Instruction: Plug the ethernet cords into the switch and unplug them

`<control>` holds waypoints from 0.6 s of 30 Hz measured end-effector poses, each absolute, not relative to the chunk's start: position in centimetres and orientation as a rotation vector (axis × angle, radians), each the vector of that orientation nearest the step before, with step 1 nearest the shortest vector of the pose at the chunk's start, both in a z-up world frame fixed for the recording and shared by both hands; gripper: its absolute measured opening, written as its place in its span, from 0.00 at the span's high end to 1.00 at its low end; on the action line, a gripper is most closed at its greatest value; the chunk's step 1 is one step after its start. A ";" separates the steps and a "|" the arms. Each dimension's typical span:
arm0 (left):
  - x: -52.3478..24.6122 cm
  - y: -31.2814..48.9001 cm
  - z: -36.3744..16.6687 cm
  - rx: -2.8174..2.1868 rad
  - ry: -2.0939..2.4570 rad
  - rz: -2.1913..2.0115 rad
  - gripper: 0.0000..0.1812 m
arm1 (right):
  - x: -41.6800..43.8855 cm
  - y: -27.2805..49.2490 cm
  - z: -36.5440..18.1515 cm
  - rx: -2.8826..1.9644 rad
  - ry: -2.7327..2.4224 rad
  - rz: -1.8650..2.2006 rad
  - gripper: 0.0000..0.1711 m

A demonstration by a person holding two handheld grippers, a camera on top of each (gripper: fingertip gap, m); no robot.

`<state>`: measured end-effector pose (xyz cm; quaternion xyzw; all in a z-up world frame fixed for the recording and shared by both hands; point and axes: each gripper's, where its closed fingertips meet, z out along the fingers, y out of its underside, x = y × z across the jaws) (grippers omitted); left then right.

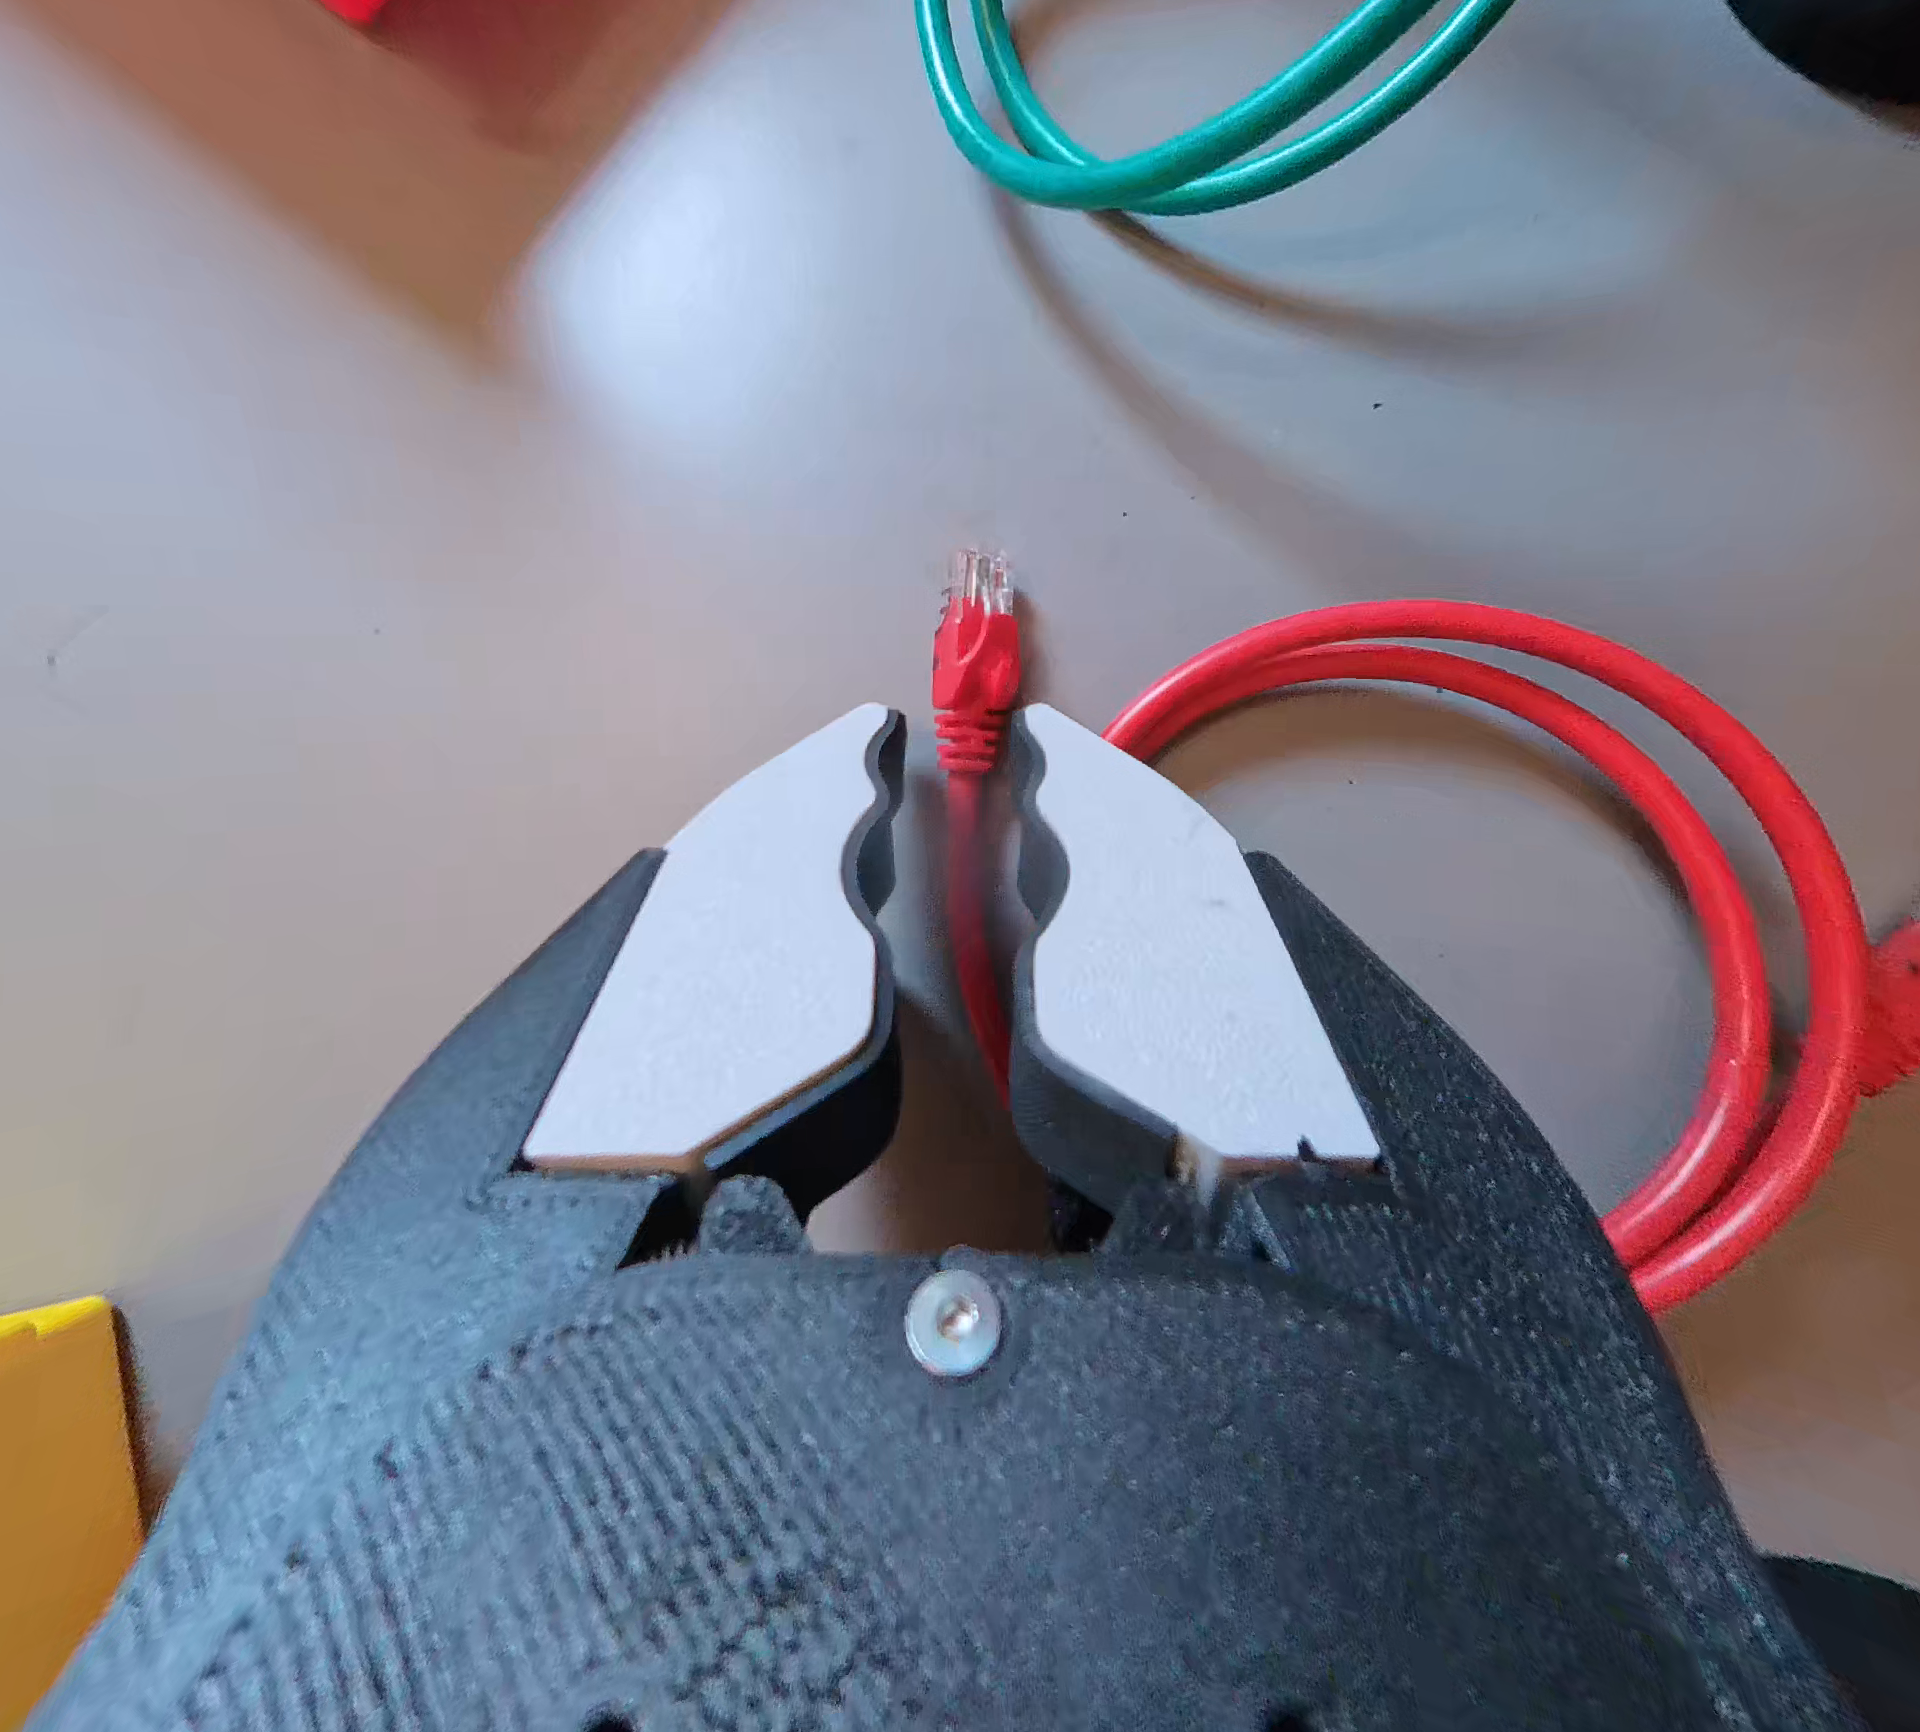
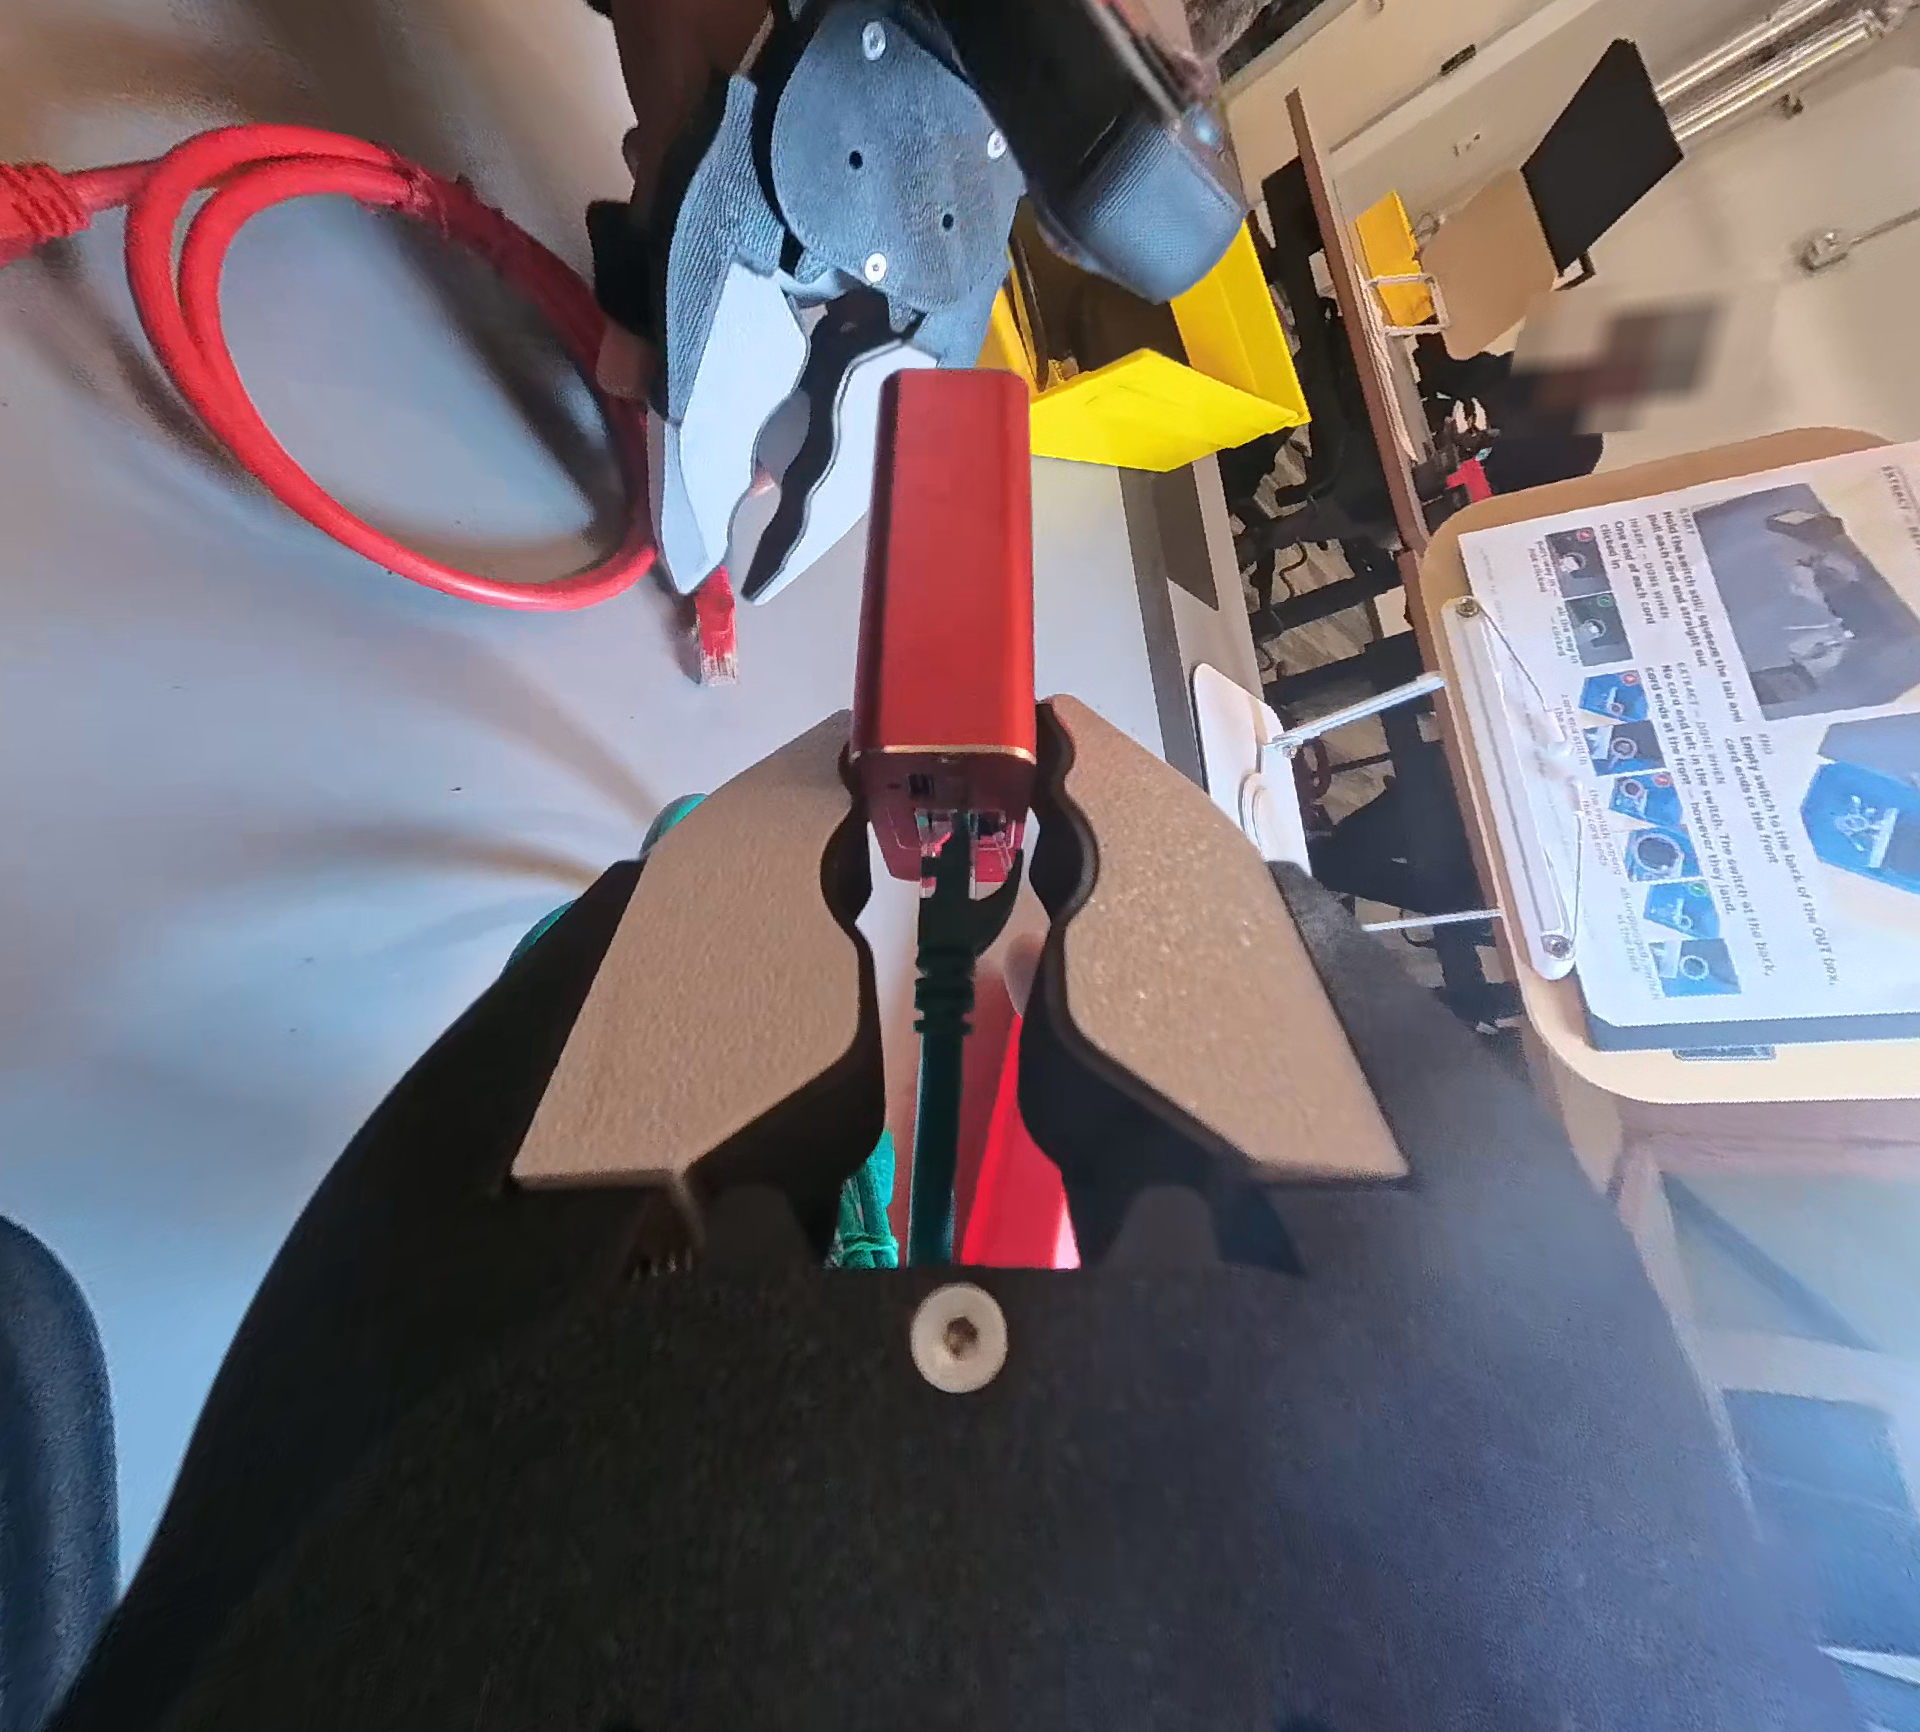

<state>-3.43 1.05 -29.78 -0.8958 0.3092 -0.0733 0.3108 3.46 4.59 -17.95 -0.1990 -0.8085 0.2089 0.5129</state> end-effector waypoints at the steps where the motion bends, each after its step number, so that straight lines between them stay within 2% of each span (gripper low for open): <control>1: -3.5 1.1 -30.0 -2.379 0.818 -0.182 0.91 | 3.5 4.7 -17.9 -0.483 -1.937 0.510 0.84; 12: -4.0 1.2 -29.9 -2.271 0.920 0.009 0.93 | 3.8 4.8 -18.5 -0.449 -1.933 0.508 0.84; 14: -3.6 0.5 -28.9 -2.288 0.849 -0.174 0.94 | 4.0 4.6 -18.2 -0.399 -1.935 0.489 0.84; 18: -1.5 -1.7 -22.9 -2.188 0.690 -0.716 0.94 | 4.7 3.5 -17.0 -0.257 -1.921 0.452 0.84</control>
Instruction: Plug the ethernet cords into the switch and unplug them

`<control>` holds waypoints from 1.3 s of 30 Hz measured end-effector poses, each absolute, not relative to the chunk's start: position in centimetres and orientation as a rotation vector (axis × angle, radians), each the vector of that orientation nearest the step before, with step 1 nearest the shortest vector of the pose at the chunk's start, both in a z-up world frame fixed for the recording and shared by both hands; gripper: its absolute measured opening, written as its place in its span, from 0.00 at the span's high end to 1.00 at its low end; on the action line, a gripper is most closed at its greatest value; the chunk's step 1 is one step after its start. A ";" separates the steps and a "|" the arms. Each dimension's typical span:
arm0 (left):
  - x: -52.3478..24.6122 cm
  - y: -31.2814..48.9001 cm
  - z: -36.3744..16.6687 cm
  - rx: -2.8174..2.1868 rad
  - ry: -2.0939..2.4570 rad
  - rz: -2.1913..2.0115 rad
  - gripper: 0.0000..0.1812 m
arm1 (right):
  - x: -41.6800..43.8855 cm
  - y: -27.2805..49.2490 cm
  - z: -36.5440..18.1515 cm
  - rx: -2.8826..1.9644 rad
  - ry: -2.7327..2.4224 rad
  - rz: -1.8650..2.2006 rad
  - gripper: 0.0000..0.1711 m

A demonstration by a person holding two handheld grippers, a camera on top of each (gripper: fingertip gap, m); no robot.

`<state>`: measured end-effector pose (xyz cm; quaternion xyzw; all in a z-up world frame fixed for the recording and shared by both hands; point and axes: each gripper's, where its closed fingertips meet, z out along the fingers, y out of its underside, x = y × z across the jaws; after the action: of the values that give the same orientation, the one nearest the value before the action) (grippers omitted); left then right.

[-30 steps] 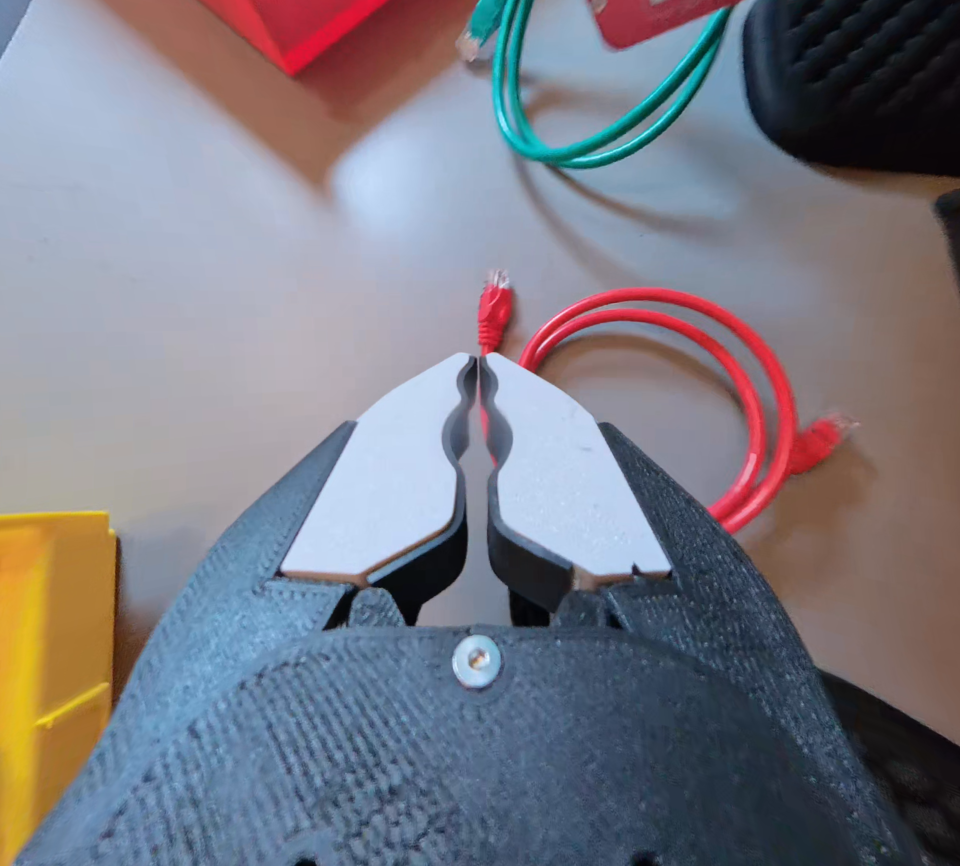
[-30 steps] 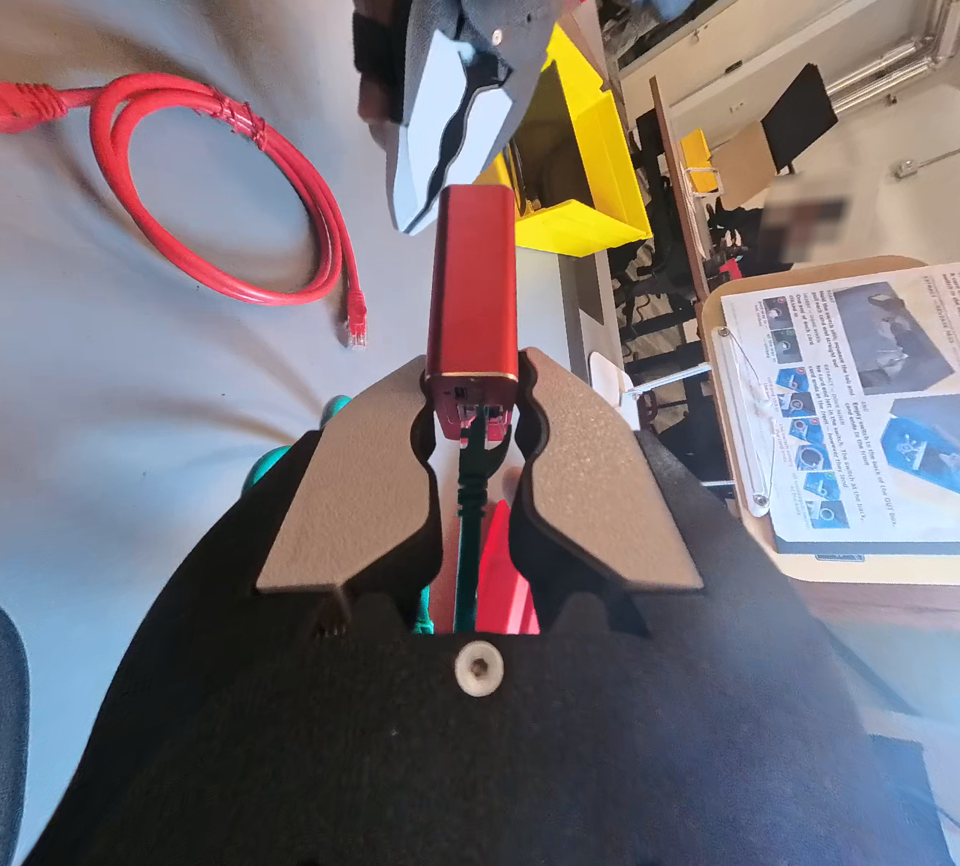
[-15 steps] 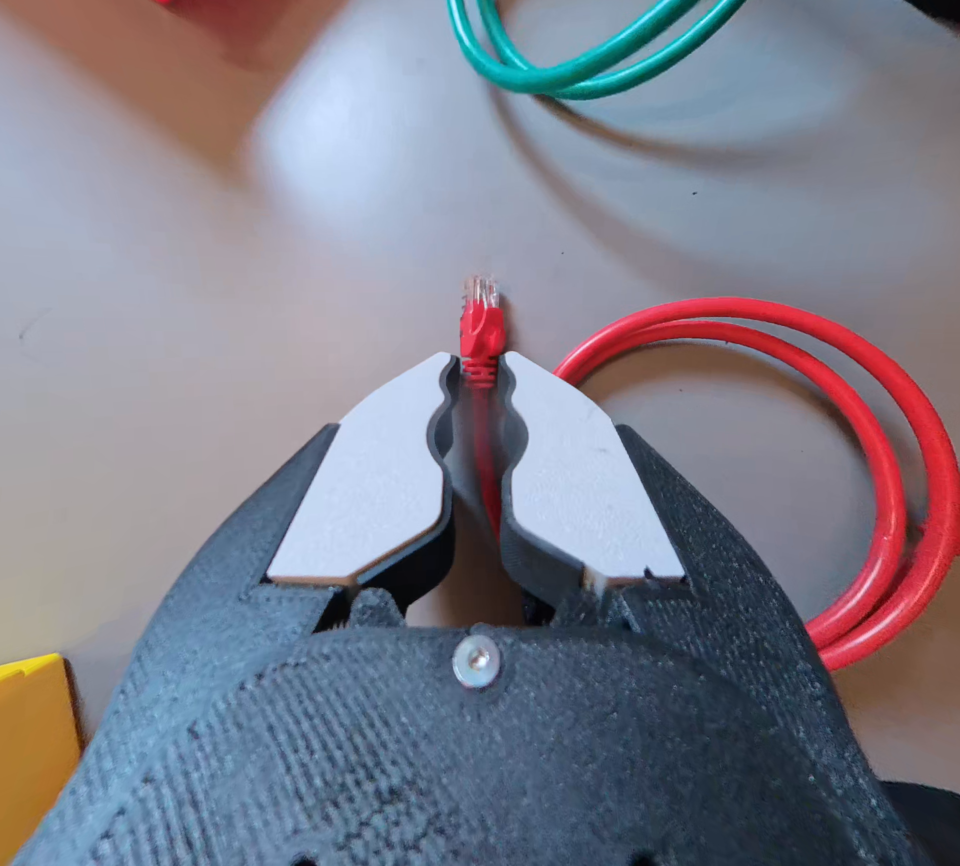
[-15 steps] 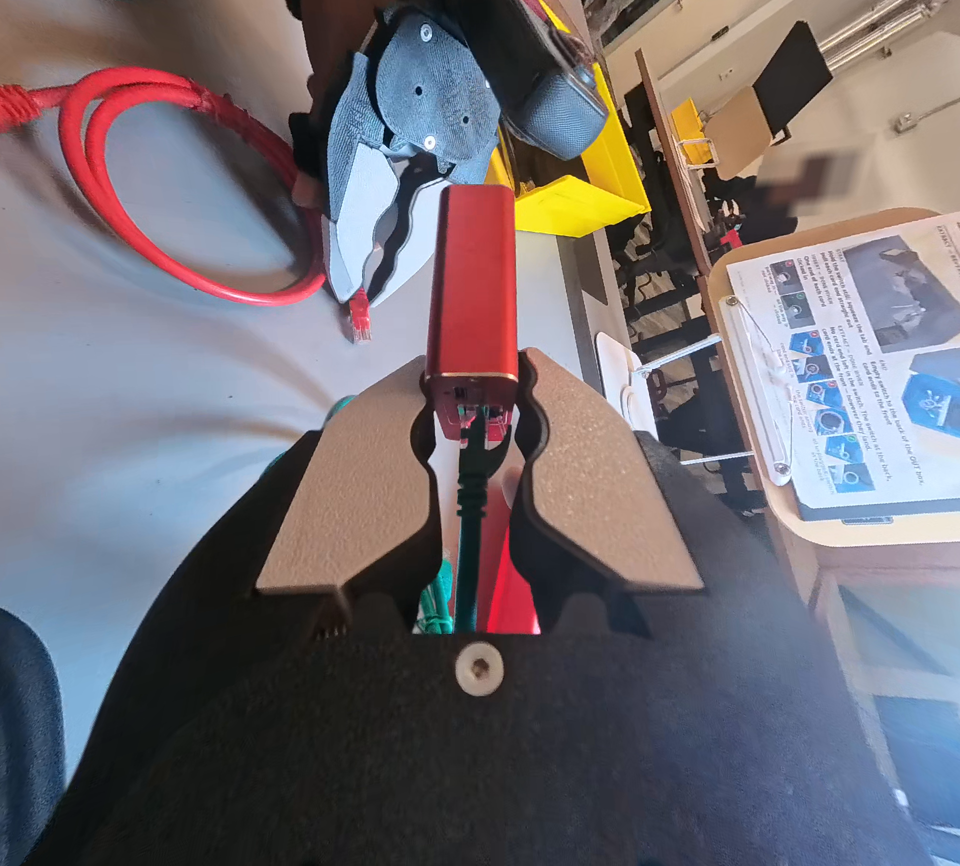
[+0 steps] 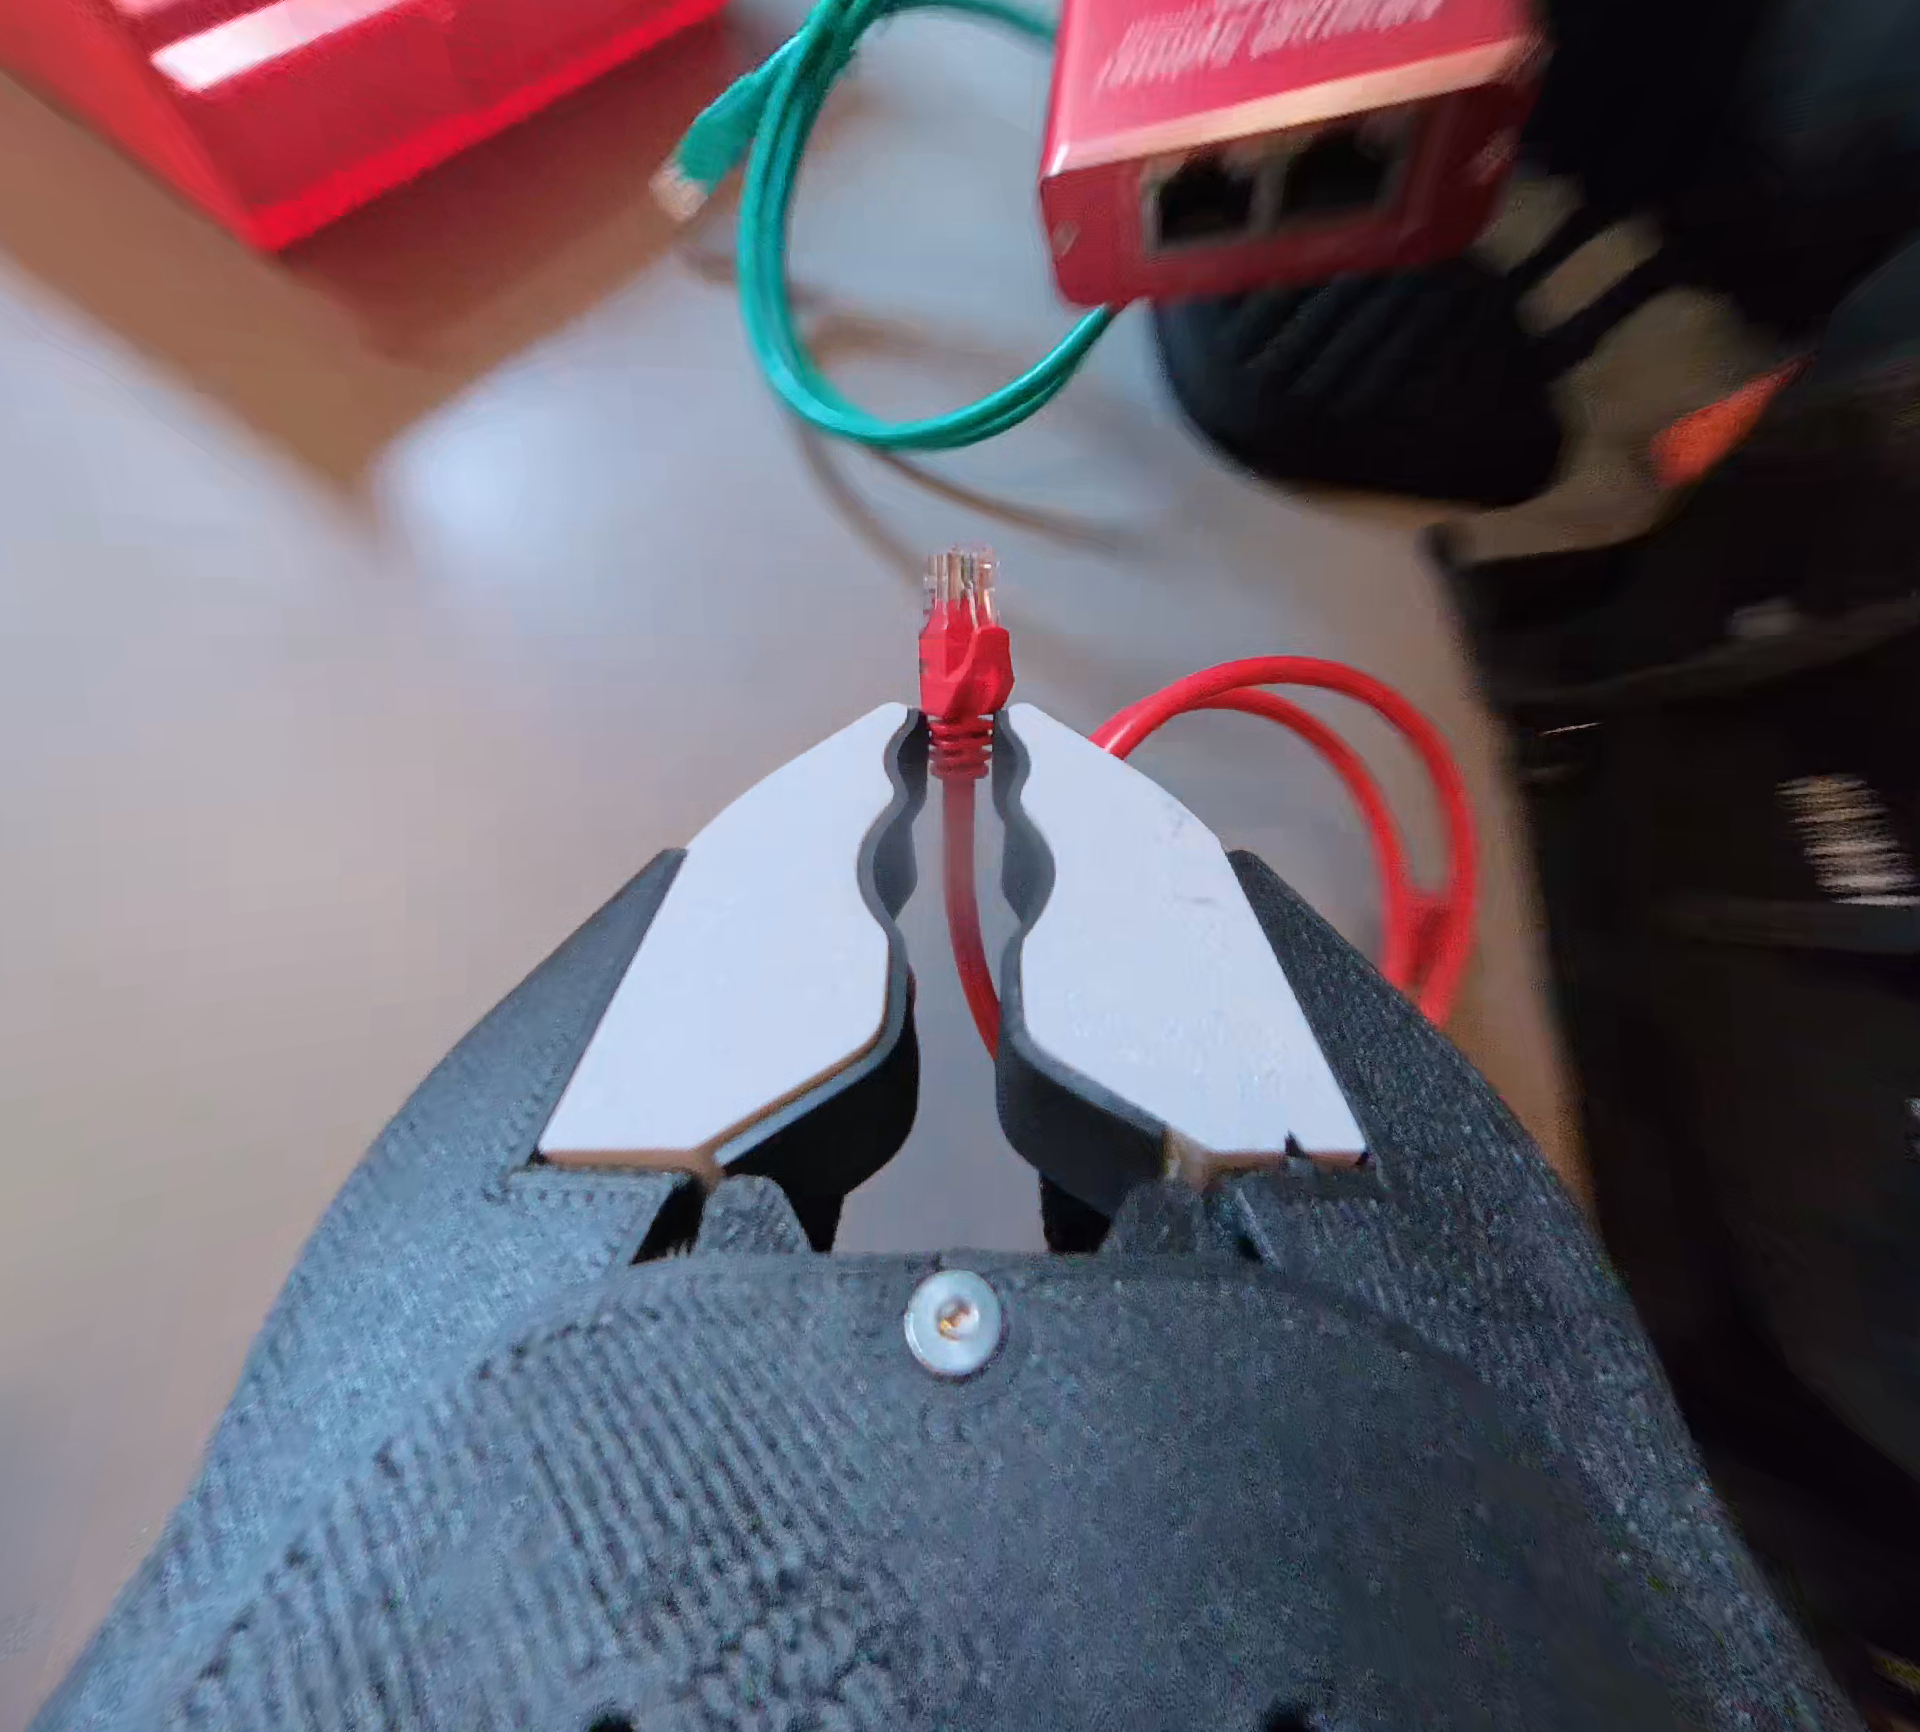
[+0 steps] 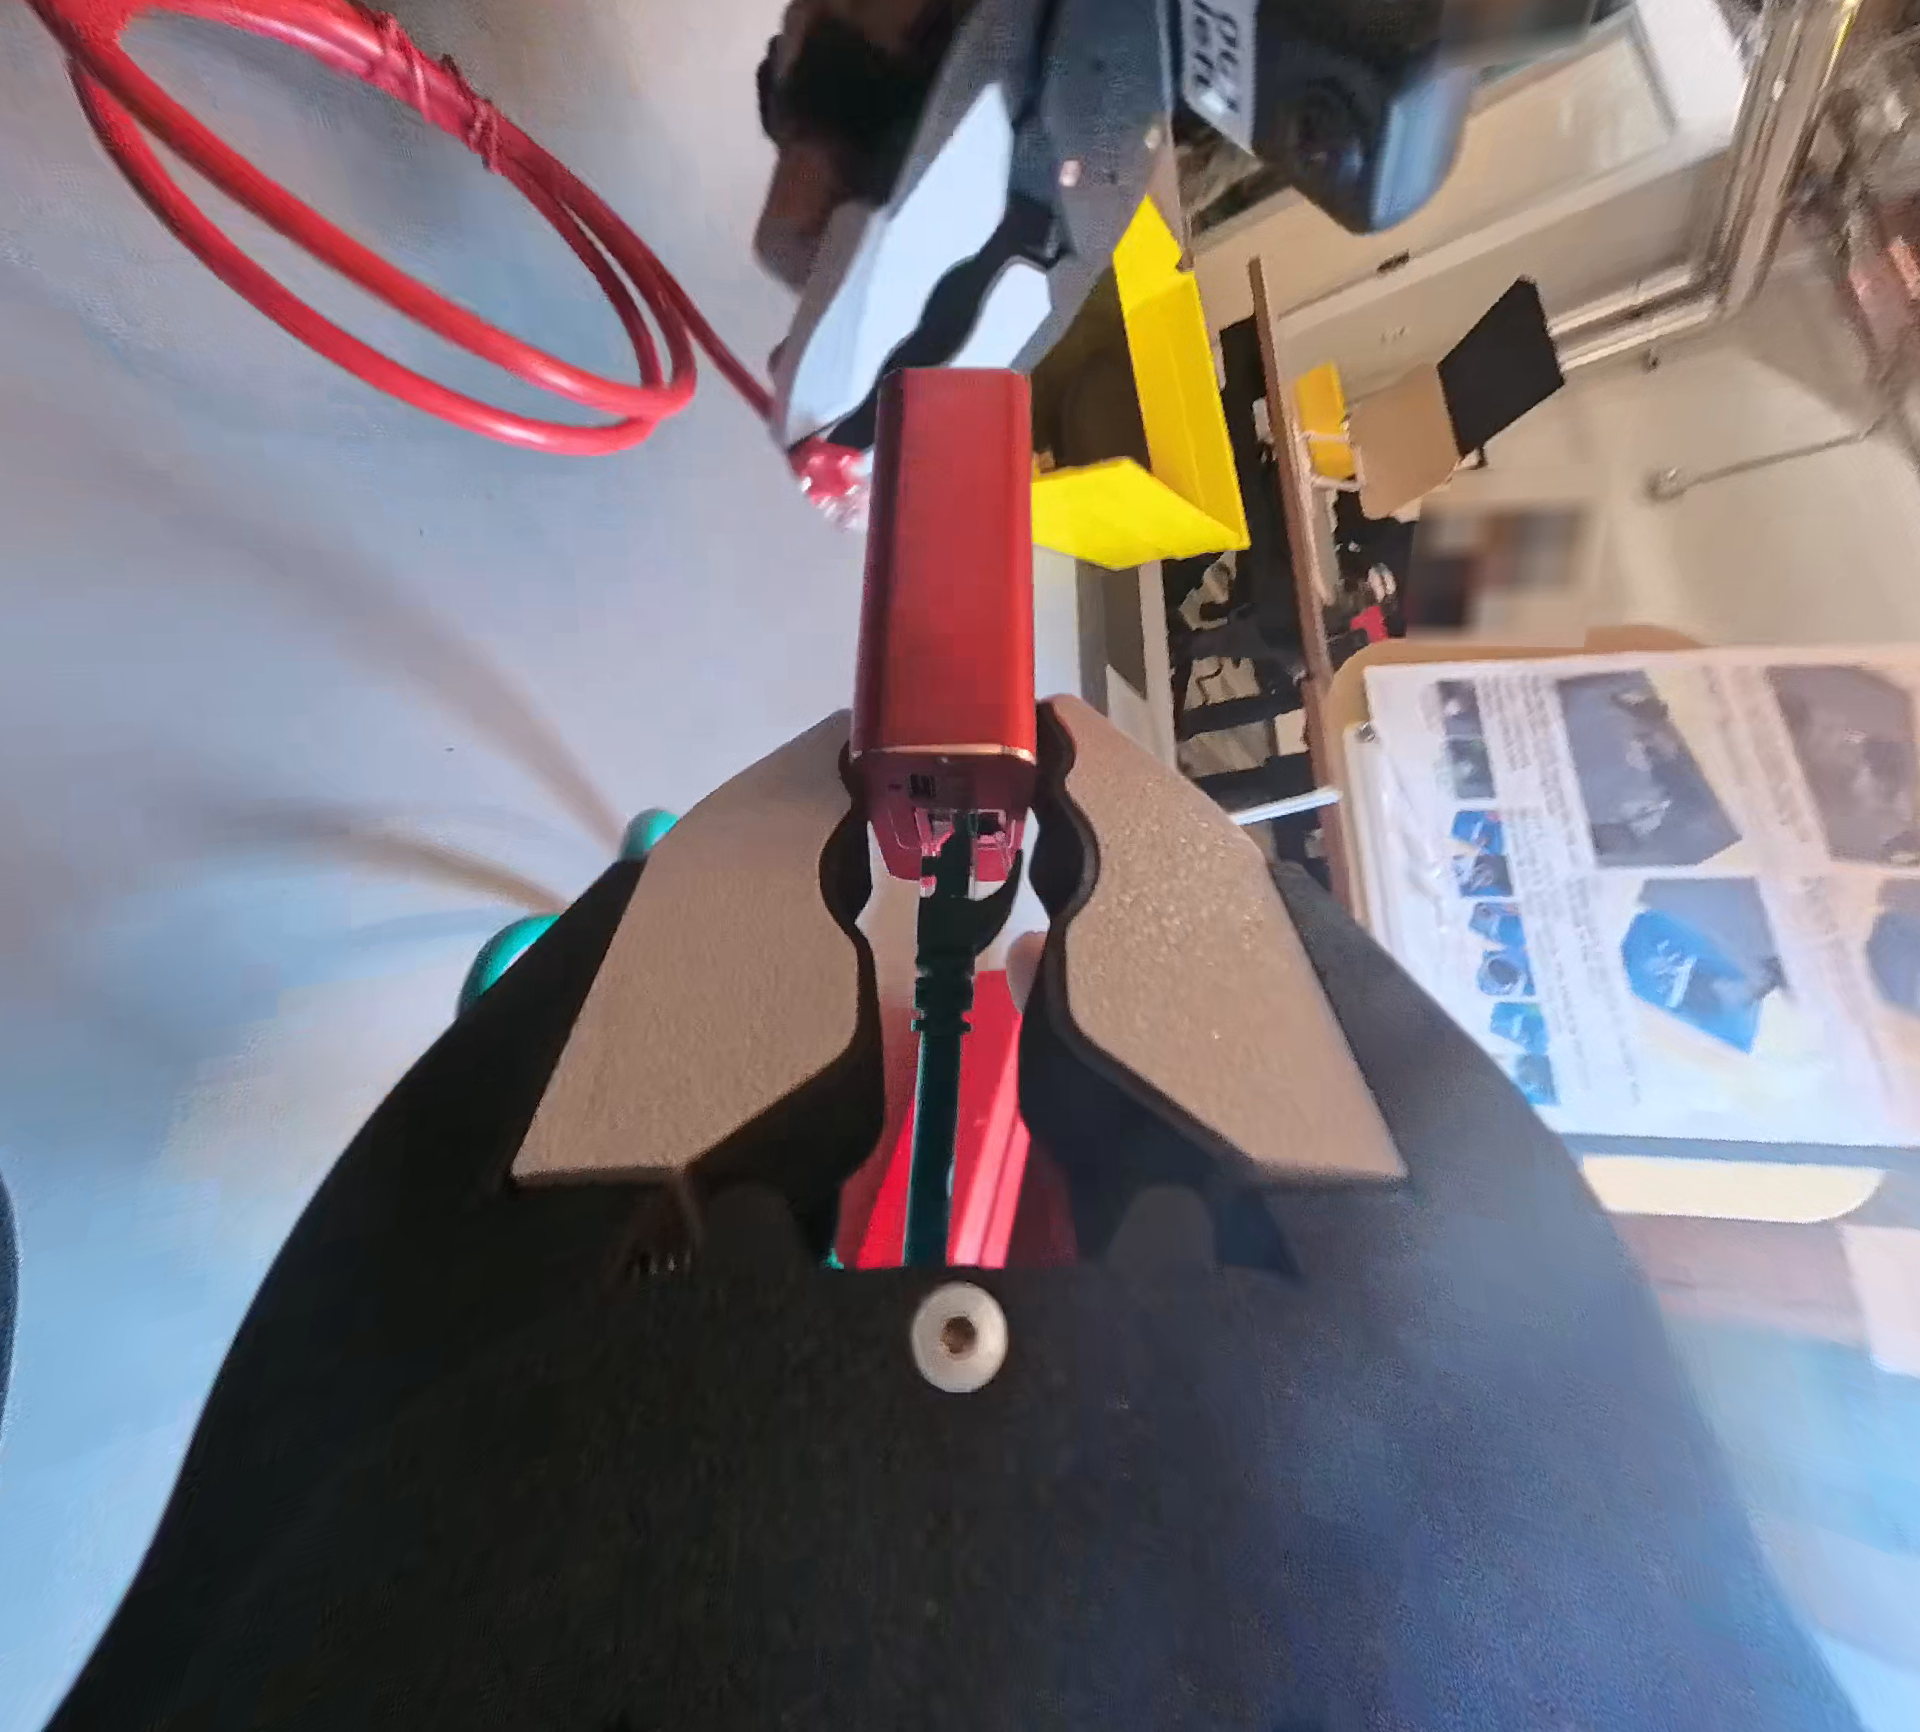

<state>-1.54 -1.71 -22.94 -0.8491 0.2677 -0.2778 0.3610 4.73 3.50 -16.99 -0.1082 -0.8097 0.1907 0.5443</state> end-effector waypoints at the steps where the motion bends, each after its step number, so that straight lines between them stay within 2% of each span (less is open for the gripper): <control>1: -1.0 -2.4 -21.6 -2.165 0.680 -0.820 0.94 | 4.9 3.1 -16.6 -0.226 -1.920 0.443 0.84; 8: 2.2 -5.1 -17.8 -2.120 0.756 -1.127 0.93 | 5.1 0.2 -15.3 -0.024 -1.981 0.324 0.84; 18: 3.4 -6.3 -18.8 -2.208 0.843 -1.228 0.94 | 5.3 -1.3 -15.8 0.159 -2.038 0.154 0.84; 39: 5.0 -7.2 -20.1 -2.236 0.877 -1.353 0.94 | 5.7 -0.4 -16.9 0.224 -2.051 0.118 0.84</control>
<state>5.00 -7.20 -20.11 -0.7961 0.3122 -0.4818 0.1913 5.75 -0.36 -16.90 0.0931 -0.8526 0.0491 0.5118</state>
